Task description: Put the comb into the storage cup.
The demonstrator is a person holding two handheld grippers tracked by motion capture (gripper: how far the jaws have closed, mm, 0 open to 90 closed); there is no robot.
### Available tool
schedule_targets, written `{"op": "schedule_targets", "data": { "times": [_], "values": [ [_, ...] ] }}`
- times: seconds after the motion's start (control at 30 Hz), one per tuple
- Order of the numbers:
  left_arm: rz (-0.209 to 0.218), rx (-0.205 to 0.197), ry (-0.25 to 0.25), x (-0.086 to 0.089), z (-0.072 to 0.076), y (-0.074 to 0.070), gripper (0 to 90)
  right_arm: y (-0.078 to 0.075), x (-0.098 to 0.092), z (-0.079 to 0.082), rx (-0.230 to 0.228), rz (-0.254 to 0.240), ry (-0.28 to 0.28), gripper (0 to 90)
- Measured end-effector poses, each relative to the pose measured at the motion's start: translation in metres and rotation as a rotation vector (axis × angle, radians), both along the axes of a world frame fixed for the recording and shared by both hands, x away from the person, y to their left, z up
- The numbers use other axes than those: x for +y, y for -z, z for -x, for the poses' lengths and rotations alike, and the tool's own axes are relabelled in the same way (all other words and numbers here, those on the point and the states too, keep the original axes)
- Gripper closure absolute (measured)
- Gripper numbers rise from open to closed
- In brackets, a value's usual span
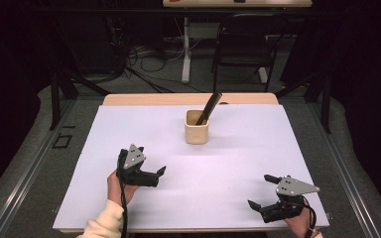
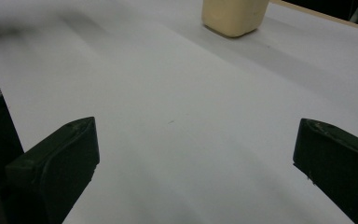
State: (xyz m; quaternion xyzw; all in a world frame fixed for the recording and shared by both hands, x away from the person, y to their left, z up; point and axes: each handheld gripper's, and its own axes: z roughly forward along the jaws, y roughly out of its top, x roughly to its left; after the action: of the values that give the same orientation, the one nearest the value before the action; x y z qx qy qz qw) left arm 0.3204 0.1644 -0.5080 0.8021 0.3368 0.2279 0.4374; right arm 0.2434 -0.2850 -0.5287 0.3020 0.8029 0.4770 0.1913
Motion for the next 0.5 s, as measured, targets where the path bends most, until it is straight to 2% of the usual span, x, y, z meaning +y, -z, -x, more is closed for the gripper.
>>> {"op": "schedule_targets", "data": {
  "times": [0.2, 0.37, 0.5],
  "values": [
    [-0.002, 0.006, -0.001, 0.004, 0.008, 0.002, 0.0, 0.0, 0.0, 0.0, -0.004, 0.002, 0.0, 0.0],
    [0.022, 0.029, 0.003, 0.009, 0.012, 0.003, 0.0, 0.0, 0.0, 0.0, -0.001, -0.001, 0.001, 0.0],
    [0.038, 0.031, -0.004, 0.013, 0.017, 0.004, 0.0, 0.0, 0.0, 0.0, -0.002, 0.0, 0.002, 0.0]
  ]
}}
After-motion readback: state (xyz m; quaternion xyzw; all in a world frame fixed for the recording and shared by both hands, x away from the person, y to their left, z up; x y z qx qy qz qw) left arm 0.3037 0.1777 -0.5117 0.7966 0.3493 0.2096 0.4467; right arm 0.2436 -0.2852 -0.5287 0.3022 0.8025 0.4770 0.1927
